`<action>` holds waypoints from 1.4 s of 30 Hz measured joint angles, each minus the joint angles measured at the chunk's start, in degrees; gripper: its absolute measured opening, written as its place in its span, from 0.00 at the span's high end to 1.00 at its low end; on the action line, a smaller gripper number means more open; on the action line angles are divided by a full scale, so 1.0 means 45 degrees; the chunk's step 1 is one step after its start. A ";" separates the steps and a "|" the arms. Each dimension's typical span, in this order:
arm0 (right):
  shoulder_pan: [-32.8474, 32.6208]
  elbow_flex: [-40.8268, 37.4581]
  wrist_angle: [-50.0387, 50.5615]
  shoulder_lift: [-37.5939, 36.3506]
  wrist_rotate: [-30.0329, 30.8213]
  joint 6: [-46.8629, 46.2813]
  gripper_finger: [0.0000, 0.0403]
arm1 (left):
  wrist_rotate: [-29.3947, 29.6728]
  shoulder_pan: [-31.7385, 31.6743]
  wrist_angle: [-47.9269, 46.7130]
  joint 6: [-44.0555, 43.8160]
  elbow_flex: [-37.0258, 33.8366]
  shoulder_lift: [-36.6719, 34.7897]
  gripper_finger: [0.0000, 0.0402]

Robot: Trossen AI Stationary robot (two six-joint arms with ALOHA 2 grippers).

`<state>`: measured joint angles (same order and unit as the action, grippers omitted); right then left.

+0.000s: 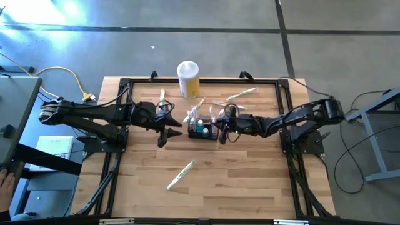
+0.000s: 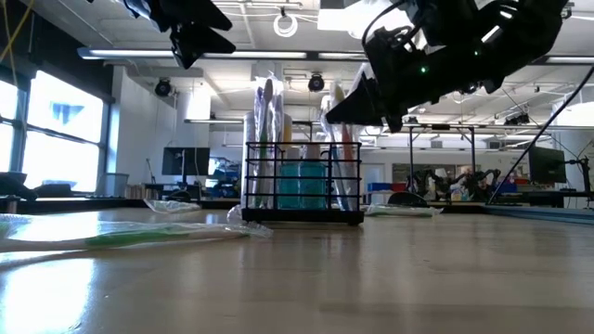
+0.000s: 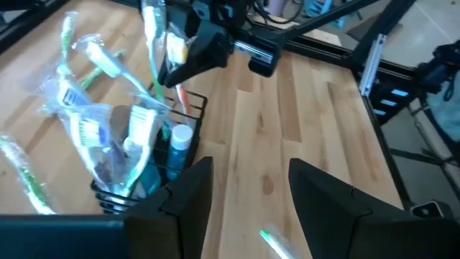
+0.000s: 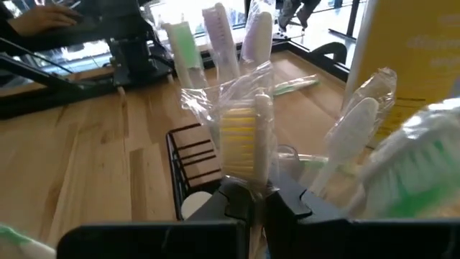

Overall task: Pick & Place toothbrushing station
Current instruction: Put the orange toothbrush into the right section wire organizer, then put the green toothbrush into the left section wire organizer

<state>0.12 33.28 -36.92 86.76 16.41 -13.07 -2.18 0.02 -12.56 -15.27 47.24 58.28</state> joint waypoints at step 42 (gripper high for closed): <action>0.0275 -0.0003 0.3221 -0.4067 -0.2421 -0.1430 0.39 | 0.0170 -0.0003 0.0071 -0.0351 0.0000 -0.0005 0.55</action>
<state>1.36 33.26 -22.43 68.46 5.51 -19.51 -1.42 0.01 -12.24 -16.85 47.24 58.26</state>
